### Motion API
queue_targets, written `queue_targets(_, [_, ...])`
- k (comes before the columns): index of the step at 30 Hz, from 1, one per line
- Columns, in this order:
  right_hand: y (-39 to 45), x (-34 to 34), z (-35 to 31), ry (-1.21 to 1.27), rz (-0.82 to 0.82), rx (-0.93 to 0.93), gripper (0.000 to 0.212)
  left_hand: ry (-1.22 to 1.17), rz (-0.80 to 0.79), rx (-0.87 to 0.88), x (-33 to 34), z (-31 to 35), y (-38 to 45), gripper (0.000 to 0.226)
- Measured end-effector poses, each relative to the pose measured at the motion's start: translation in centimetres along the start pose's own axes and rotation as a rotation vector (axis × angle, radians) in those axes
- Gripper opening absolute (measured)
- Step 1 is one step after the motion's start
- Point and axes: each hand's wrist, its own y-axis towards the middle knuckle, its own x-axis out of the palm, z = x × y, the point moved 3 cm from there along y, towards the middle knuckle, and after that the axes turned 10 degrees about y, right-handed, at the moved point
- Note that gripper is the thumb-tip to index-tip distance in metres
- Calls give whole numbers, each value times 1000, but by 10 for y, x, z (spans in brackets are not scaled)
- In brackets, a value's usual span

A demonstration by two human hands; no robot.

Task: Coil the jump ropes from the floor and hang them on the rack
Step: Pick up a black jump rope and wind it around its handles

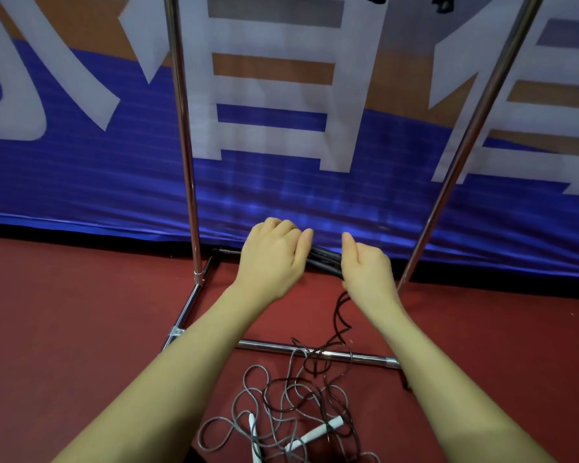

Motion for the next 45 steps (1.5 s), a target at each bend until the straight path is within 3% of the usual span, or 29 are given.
queue_targets(5, [-5,3,-1,58,-26,-51,54,300,135,114,-5,7,2,48])
queue_targets(9, [-7,0,-4,24,-31,-135,52,280,137,190,-6,5,2,43])
queue_targets(13, [-10,2,-4,56,-68,-172,52,258,148,120,-11,2,-5,48])
queue_targets(19, [-10,6,-5,149,-93,-137,51,273,80,55,-12,-2,-3,52])
queue_targets(22, [-7,5,-1,95,-239,-108,47,291,37,32,-11,-3,-3,52])
queue_targets(26, [-4,0,7,5,-348,-15,16,334,-17,-41,-9,-8,-3,53])
queue_targets(29, [-3,1,15,23,-430,4,29,357,-34,-119,-11,-15,-2,53])
queue_targets(31, [-5,0,16,-84,-474,-58,37,362,-151,-111,-11,-16,-3,52])
queue_targets(33, [-5,-5,13,-149,-464,-166,29,398,-252,-96,-6,-18,-6,51])
queue_targets(37, [-1,-17,10,-126,-338,-302,12,342,-246,-95,-11,-19,-7,52])
queue_targets(43, [1,-20,9,50,-293,-220,11,227,-148,-31,-23,-14,-5,49])
queue_targets(45, [2,-21,10,110,-316,-159,17,156,-196,-73,-29,-10,0,48])
